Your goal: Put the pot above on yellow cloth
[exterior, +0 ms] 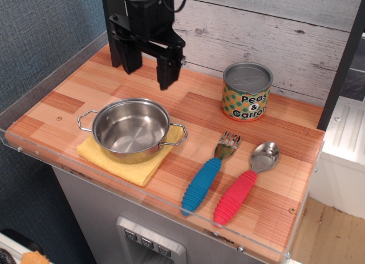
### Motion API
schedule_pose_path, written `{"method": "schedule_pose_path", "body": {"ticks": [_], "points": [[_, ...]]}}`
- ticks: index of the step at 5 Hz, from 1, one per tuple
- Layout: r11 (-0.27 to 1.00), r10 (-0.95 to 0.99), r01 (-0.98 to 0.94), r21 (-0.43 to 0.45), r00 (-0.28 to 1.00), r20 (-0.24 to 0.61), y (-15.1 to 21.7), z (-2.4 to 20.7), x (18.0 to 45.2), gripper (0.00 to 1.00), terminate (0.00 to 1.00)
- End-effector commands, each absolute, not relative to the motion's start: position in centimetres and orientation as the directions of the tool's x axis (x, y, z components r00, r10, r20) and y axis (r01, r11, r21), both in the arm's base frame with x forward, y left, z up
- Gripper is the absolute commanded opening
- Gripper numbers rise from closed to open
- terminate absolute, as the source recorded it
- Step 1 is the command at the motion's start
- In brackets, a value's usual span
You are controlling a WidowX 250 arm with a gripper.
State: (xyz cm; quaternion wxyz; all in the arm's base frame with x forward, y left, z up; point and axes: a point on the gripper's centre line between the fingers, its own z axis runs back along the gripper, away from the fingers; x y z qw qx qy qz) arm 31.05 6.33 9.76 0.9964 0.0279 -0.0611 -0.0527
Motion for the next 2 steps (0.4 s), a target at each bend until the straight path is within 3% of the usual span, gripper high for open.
{"method": "schedule_pose_path", "body": {"ticks": [1, 2], "points": [[0.993, 0.064, -0.081, 0.091, 0.982, 0.178, 12.0, 11.8, 30.8, 1.0, 0.0], [0.979, 0.149, -0.173, 0.108, 0.969, 0.198, 13.6, 12.0, 29.9, 1.0, 0.0]]}}
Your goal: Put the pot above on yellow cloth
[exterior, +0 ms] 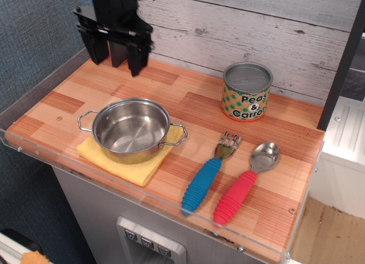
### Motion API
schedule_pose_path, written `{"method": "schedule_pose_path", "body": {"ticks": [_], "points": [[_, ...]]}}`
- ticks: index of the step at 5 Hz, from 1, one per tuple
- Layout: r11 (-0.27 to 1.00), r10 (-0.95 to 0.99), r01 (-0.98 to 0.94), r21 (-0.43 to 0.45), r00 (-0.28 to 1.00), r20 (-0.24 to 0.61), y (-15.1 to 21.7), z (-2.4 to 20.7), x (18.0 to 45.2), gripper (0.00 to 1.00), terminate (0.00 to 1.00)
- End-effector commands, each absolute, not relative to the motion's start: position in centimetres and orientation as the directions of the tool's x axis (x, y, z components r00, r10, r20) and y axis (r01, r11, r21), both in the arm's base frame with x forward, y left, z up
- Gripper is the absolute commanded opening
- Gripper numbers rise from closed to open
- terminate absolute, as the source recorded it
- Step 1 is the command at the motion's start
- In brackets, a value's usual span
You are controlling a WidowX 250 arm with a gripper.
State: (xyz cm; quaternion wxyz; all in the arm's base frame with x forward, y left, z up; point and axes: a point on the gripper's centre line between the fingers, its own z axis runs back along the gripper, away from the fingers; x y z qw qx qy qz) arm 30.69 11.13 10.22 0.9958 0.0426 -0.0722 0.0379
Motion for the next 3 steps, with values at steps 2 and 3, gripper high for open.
{"method": "schedule_pose_path", "body": {"ticks": [2, 3], "points": [[0.953, 0.259, -0.29, 0.091, 0.931, 0.259, 16.7, 13.6, 27.6, 1.0, 0.0], [0.953, 0.259, -0.29, 0.091, 0.931, 0.259, 16.7, 13.6, 27.6, 1.0, 1.0]]}}
